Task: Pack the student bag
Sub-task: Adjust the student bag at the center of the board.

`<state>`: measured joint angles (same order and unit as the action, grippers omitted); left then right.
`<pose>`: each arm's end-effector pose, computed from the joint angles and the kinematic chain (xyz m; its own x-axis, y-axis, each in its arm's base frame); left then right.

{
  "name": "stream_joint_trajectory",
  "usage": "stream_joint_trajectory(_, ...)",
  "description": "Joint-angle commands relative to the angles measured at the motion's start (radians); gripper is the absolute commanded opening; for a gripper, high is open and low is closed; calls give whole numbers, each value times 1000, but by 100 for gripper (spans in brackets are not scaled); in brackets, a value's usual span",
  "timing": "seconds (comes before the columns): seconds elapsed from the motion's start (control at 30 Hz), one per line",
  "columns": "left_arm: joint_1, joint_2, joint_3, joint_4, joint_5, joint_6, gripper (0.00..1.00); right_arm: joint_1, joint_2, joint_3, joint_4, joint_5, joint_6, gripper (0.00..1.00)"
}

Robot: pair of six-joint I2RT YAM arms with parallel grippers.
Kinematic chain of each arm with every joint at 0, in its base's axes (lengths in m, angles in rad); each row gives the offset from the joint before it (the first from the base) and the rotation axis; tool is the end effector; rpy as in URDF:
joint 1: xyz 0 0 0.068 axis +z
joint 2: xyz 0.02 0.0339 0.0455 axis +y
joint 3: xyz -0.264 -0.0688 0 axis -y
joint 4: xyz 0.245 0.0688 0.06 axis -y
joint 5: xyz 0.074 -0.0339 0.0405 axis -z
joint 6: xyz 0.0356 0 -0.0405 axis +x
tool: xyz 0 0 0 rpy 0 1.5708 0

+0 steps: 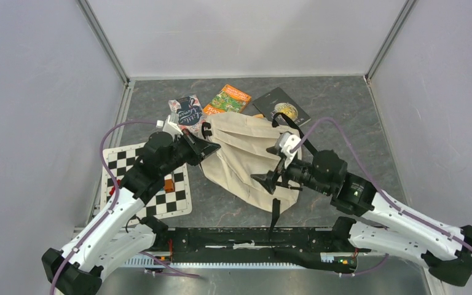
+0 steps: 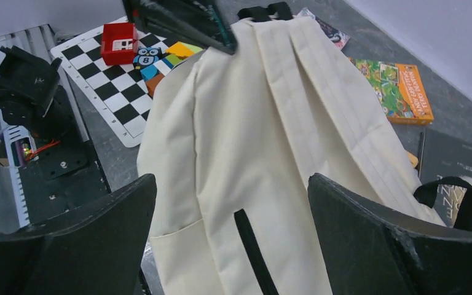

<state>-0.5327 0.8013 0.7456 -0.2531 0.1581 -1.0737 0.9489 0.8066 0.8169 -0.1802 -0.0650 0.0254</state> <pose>0.1593 -0.1004 0.3162 -0.6793 -0.6072 -0.4123 0.0707 0.5050 -0.8602 0.1086 0.1555 0.3481 -0.1200 -0.1239 -0.9850 -0.8456 0.5326 0.0360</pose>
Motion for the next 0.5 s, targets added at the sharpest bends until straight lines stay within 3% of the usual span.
stream_joint_trajectory(0.0, -1, 7, 88, 63, -38, -22, 2, 211, 7, -70, 153, 289, -66, 98)
stream_joint_trajectory(0.13, -1, 22, 105, 65, -31, -25, 2, 468, 62, -137, 266, 619, -75, 98)
stream_joint_trajectory(0.23, -1, 28, 118, 54, -31, -18, 2, 578, 135, -142, 287, 766, -71, 98)
stream_joint_trajectory(0.33, -1, 29, 127, 43, -32, -11, 2, 616, 205, -143, 285, 886, -27, 98)
stream_joint_trajectory(0.47, -1, 30, 132, 29, -34, -8, 2, 621, 277, -151, 294, 932, 22, 98)
